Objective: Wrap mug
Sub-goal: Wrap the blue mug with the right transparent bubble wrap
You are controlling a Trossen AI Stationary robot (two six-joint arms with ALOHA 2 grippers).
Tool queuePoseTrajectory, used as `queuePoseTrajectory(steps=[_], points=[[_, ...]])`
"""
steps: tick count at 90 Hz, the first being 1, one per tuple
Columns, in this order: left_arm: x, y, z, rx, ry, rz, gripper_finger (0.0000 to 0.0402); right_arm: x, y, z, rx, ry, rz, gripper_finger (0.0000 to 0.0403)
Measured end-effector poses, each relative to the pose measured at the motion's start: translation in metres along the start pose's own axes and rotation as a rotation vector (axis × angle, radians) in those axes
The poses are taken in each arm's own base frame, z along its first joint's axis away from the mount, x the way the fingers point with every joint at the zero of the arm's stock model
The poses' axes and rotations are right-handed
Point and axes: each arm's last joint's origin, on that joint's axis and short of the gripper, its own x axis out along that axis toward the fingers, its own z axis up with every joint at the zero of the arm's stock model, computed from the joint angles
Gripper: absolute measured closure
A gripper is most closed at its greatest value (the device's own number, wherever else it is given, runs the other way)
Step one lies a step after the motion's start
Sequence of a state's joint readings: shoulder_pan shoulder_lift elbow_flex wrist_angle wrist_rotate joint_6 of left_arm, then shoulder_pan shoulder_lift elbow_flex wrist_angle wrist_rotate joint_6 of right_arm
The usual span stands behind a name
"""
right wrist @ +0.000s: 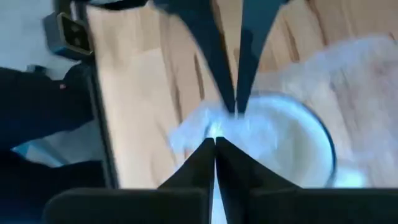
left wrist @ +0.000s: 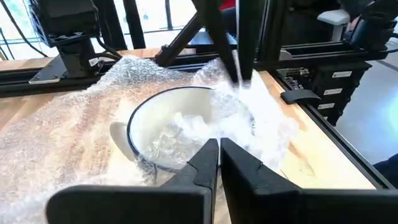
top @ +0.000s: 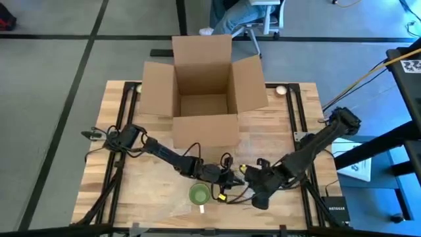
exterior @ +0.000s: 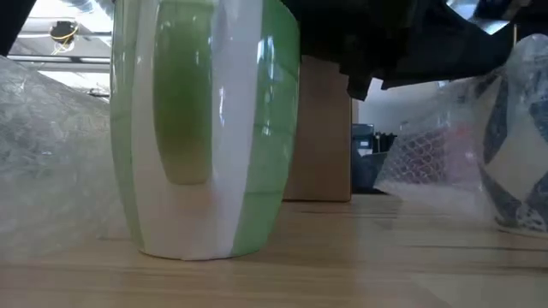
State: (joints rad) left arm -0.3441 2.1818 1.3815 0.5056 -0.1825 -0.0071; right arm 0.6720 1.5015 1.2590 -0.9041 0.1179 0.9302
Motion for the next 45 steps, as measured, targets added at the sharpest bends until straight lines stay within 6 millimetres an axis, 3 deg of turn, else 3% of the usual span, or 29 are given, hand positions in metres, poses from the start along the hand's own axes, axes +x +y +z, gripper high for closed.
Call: queuePoseTrajectory(steps=[10, 27, 35, 45], points=[[0.000, 0.000, 0.000, 0.000, 0.000, 0.000, 0.0402, -0.022, -0.010, -0.004, 0.058, -0.037, -0.045, 0.0402], [0.000, 0.000, 0.000, 0.000, 0.000, -0.001, 0.0402, -0.031, -0.039, -0.010, 0.204, -0.050, -0.321, 0.0395], [0.000, 0.000, 0.000, 0.000, 0.000, -0.001, 0.0402, -0.026, -0.052, -0.009, 0.255, -0.030, -0.398, 0.0365], [0.000, 0.000, 0.000, 0.000, -0.001, -0.001, 0.0402, -0.011, -0.071, -0.009, 0.294, -0.020, -0.465, 0.0299]])
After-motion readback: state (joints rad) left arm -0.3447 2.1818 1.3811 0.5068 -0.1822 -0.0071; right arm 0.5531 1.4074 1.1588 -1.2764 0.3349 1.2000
